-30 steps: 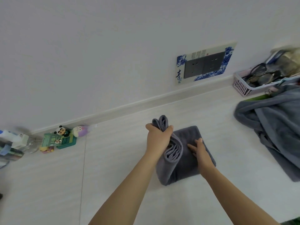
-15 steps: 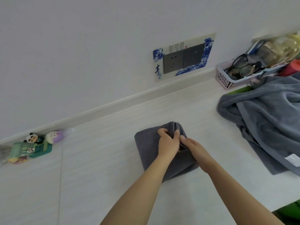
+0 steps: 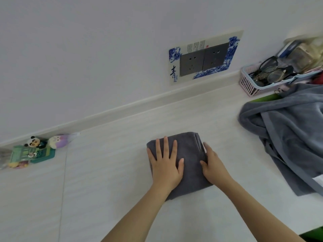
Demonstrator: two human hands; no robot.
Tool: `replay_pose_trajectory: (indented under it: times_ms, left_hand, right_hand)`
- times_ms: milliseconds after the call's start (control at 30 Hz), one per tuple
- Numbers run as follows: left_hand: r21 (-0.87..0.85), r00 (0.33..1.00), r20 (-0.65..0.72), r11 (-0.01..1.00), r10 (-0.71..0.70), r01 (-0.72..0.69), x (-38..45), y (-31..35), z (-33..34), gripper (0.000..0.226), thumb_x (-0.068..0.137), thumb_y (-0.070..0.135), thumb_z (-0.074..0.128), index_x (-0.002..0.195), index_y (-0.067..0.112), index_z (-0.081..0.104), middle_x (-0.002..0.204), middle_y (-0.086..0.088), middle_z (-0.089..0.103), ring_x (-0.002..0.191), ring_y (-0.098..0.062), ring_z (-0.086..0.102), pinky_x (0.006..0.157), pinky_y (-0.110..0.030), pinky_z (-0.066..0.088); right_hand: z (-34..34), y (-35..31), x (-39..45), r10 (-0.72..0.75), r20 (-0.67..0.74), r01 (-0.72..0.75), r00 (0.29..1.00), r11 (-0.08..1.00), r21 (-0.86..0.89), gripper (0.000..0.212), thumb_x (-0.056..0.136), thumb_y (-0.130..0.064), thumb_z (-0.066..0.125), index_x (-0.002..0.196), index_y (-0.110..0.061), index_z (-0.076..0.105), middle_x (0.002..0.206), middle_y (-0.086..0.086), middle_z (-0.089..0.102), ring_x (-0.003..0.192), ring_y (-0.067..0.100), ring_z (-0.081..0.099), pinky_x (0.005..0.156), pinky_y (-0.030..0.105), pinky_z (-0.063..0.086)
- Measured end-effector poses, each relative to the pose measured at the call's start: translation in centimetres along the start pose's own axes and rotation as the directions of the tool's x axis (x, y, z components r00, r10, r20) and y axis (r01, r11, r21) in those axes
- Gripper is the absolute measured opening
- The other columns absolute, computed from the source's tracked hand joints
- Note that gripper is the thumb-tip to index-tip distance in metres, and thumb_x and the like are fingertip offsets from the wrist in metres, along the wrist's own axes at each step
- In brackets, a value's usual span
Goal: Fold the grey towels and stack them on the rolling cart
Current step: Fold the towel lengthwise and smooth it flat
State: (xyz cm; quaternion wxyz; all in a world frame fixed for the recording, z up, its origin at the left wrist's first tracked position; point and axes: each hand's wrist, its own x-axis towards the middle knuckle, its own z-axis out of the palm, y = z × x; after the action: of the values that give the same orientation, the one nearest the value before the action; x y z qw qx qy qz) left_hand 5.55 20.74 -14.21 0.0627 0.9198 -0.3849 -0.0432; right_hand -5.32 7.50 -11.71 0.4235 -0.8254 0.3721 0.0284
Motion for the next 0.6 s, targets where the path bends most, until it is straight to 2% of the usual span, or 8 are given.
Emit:
replay_pose_trajectory:
  times_ms: [67, 100, 167, 267, 333, 400, 533, 600]
  left_hand:
    - [0.023, 1.0, -0.025, 1.0, -0.003, 0.004, 0.1, 0.1, 0.4, 0.064, 0.092, 0.048, 0.03, 0.149, 0.019, 0.023, 0.156, -0.013, 0.022, 0.144, -0.036, 0.015, 0.107, -0.064, 0.01]
    - [0.022, 0.999, -0.03, 1.0, -0.01, 0.011, 0.1, 0.1, 0.5, 0.064, 0.092, 0.048, 0.03, 0.149, 0.019, 0.023, 0.156, -0.013, 0.023, 0.144, -0.036, 0.015, 0.107, -0.064, 0.011]
    - [0.024, 0.999, -0.03, 0.999, -0.021, 0.021, 0.0, 0.1, 0.8, 0.064, 0.092, 0.048, 0.03, 0.149, 0.02, 0.023, 0.156, -0.012, 0.022, 0.144, -0.036, 0.015, 0.107, -0.065, 0.013]
    - [0.03, 1.0, -0.008, 0.999, -0.025, 0.025, 0.1, -0.1, 0.9, 0.065, 0.09, 0.049, 0.032, 0.149, 0.023, 0.025, 0.157, -0.009, 0.021, 0.145, -0.034, 0.016, 0.107, -0.069, 0.017]
    - [0.019, 1.0, 0.004, 0.999, -0.027, 0.027, 0.1, -0.2, 0.9, 0.065, 0.089, 0.05, 0.034, 0.149, 0.025, 0.025, 0.158, -0.007, 0.021, 0.145, -0.032, 0.015, 0.106, -0.07, 0.019]
    - [-0.009, 1.0, 0.009, 1.0, -0.024, 0.024, 0.2, -0.3, 0.9, 0.066, 0.09, 0.051, 0.034, 0.149, 0.026, 0.024, 0.158, -0.006, 0.02, 0.145, -0.031, 0.014, 0.106, -0.069, 0.018]
    - [-0.127, 1.0, 0.005, 0.992, -0.001, 0.001, -0.1, -0.8, 0.5, 0.063, 0.09, 0.048, 0.035, 0.148, 0.025, 0.027, 0.158, -0.006, 0.02, 0.145, -0.027, 0.011, 0.107, -0.066, 0.024]
    - [-0.292, 0.994, -0.006, 0.951, -0.109, 0.103, -1.0, -1.4, -0.2, 0.064, 0.091, 0.048, 0.038, 0.15, 0.028, 0.022, 0.159, -0.007, 0.011, 0.145, -0.024, 0.008, 0.11, -0.055, 0.028]
  right_hand:
    - [0.9, -1.0, -0.1, -0.215, -0.212, 0.144, 0.953, 0.941, -0.308, 0.058, 0.089, -0.017, 0.034, 0.147, -0.019, 0.029, 0.135, 0.015, 0.048, 0.12, 0.034, 0.045, 0.098, 0.042, 0.039]
    - [1.6, -1.3, 0.1, -0.311, -0.21, 0.203, 0.927, 0.886, -0.416, 0.055, 0.088, -0.024, 0.033, 0.143, -0.022, 0.037, 0.136, 0.014, 0.05, 0.122, 0.034, 0.044, 0.099, 0.043, 0.037]
    - [2.7, -1.0, 0.7, -0.365, -0.139, 0.249, 0.921, 0.823, -0.51, 0.05, 0.091, -0.036, 0.032, 0.139, -0.027, 0.043, 0.144, 0.007, 0.044, 0.132, 0.029, 0.035, 0.106, 0.043, 0.025]
    - [3.6, -0.1, 1.4, -0.257, -0.084, 0.187, 0.963, 0.858, -0.478, 0.054, 0.094, -0.046, 0.018, 0.146, -0.034, 0.022, 0.154, -0.004, 0.013, 0.143, 0.025, 0.019, 0.113, 0.039, 0.011]
    - [4.0, 0.5, 1.8, -0.228, -0.066, 0.182, 0.971, 0.894, -0.41, 0.057, 0.09, -0.051, 0.007, 0.145, -0.038, 0.005, 0.153, -0.011, -0.006, 0.146, 0.02, 0.005, 0.116, 0.035, 0.011]
    - [4.1, 0.4, 1.9, -0.215, -0.063, 0.179, 0.975, 0.917, -0.356, 0.059, 0.086, -0.053, 0.002, 0.143, -0.041, -0.003, 0.154, -0.012, -0.012, 0.146, 0.02, 0.005, 0.117, 0.036, 0.017]
    - [3.7, -0.1, 1.6, -0.138, -0.07, 0.109, 0.988, 0.941, -0.32, 0.067, 0.084, -0.059, 0.005, 0.148, -0.038, 0.003, 0.158, 0.011, 0.008, 0.134, 0.033, 0.027, 0.108, 0.043, 0.025]
    - [3.3, -0.3, 1.4, -0.105, -0.085, 0.081, 0.991, 0.964, -0.254, 0.063, 0.089, -0.06, 0.02, 0.148, -0.041, 0.009, 0.148, 0.017, 0.027, 0.126, 0.037, 0.032, 0.105, 0.045, 0.028]
